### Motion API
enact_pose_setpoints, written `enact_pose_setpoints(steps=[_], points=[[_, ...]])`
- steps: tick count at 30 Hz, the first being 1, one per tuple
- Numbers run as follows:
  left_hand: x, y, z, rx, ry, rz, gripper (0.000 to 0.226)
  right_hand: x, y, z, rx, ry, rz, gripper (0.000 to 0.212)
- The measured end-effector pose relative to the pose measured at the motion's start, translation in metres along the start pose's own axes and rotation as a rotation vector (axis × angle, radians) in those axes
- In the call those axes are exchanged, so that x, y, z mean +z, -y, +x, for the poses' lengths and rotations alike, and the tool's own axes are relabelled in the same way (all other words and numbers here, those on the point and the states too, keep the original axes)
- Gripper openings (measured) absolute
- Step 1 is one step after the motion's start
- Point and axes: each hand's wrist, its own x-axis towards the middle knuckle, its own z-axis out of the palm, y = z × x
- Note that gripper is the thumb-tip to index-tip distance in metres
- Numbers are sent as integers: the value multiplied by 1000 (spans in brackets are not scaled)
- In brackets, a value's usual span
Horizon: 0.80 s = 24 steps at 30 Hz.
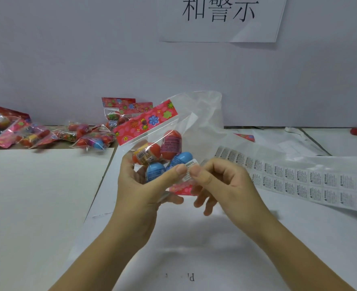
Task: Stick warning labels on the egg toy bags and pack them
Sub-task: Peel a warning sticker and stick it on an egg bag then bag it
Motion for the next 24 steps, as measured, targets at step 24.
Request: enact_pose_setpoints(steps=[24], points=[[1, 5, 1, -12, 67, -59, 69, 4, -8, 2, 137, 151, 77, 32]])
